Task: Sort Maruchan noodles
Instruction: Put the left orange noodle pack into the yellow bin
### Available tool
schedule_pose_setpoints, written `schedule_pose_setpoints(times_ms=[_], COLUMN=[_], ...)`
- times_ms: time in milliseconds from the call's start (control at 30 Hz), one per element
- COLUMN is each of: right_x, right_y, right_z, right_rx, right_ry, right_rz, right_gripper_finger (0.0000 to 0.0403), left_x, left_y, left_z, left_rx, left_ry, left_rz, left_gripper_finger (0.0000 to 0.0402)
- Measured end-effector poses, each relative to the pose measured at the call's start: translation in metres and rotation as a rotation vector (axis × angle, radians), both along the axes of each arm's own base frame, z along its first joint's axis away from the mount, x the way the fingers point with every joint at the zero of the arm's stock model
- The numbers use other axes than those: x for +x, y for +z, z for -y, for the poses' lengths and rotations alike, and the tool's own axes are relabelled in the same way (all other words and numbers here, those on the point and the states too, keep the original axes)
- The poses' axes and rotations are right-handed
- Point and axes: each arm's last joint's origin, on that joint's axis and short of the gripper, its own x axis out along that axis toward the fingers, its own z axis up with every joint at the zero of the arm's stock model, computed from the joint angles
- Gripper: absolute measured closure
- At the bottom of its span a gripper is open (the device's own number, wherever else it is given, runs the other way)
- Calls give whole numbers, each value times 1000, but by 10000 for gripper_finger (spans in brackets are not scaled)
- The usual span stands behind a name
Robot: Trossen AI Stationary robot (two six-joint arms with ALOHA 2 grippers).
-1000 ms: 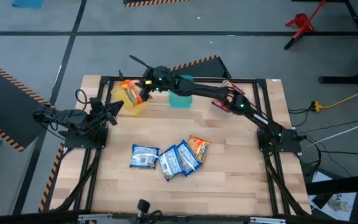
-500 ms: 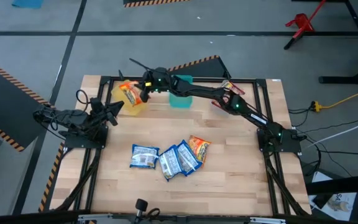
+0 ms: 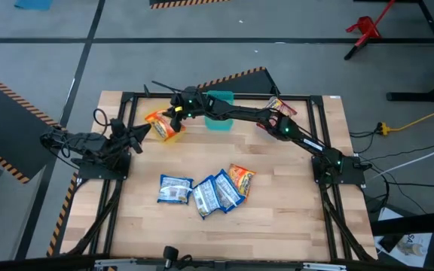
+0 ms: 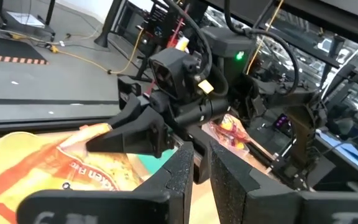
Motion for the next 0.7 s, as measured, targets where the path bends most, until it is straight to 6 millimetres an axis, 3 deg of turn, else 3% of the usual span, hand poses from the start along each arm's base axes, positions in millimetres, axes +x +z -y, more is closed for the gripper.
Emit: schedule_pose_setpoints(times_ms=[433, 700], right_x=[-2, -2], right_y=[-7, -8], right_z=[0, 1], right_rx=[18, -40], right_ry=[20, 17], right_rz=[-56, -71], right_gripper_finger=[393, 323], left_x=[0, 0], left_y=[-1, -1], left_z=[0, 0], left_rx=[2, 1], left_ry=[0, 1], left_rz=[-8, -8], left_gripper_finger=[357, 357])
